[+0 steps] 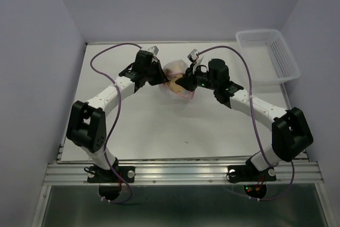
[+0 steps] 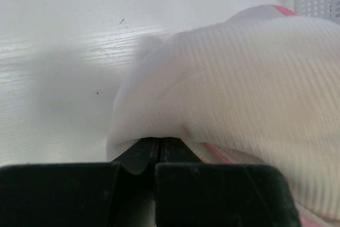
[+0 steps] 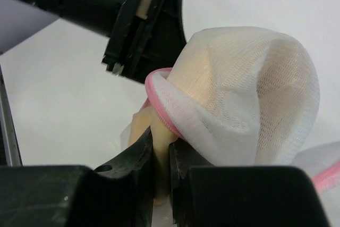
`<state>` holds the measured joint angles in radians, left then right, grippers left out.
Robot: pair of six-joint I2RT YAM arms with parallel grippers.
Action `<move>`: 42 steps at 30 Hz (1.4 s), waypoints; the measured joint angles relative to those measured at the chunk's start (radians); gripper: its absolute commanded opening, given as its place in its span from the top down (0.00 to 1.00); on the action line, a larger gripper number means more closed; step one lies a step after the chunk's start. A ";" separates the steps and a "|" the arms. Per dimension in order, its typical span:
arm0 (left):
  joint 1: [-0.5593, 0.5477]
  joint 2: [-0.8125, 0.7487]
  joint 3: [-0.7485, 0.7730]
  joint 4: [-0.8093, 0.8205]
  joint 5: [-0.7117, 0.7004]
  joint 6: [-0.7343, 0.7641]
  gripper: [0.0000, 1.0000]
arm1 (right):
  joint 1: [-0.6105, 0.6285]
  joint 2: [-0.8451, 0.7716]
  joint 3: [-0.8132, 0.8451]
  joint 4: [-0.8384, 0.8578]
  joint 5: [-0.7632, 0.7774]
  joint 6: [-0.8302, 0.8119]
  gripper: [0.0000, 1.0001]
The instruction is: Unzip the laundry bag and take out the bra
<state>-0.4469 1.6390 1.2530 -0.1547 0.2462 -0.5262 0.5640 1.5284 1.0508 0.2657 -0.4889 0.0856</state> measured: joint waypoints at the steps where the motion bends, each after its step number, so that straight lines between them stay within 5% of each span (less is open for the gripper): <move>1: 0.003 0.000 0.000 0.000 0.000 -0.005 1.00 | 0.000 -0.010 -0.003 -0.015 -0.014 -0.020 0.93; 10: 0.043 0.000 -0.003 0.000 0.021 -0.018 1.00 | 0.000 0.000 0.059 -0.296 -0.134 -0.237 0.96; 17: 0.071 0.000 -0.003 -0.010 0.051 -0.018 1.00 | 0.000 -0.011 0.049 -0.357 -0.286 -0.343 0.97; 29: 0.080 0.058 -0.003 0.010 0.103 -0.017 1.00 | 0.000 -0.199 -0.061 -0.089 -0.256 -0.195 0.99; 37: 0.080 0.084 -0.029 0.034 0.113 -0.013 1.00 | -0.023 -0.252 -0.127 0.108 -0.127 0.029 0.99; 42: 0.089 0.084 -0.048 0.050 0.101 -0.006 1.00 | -0.041 -0.322 -0.190 0.280 0.097 0.154 0.99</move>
<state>-0.3576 1.7233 1.2045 -0.1047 0.3473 -0.5320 0.5228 1.2064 0.8604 0.5461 -0.3920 0.2401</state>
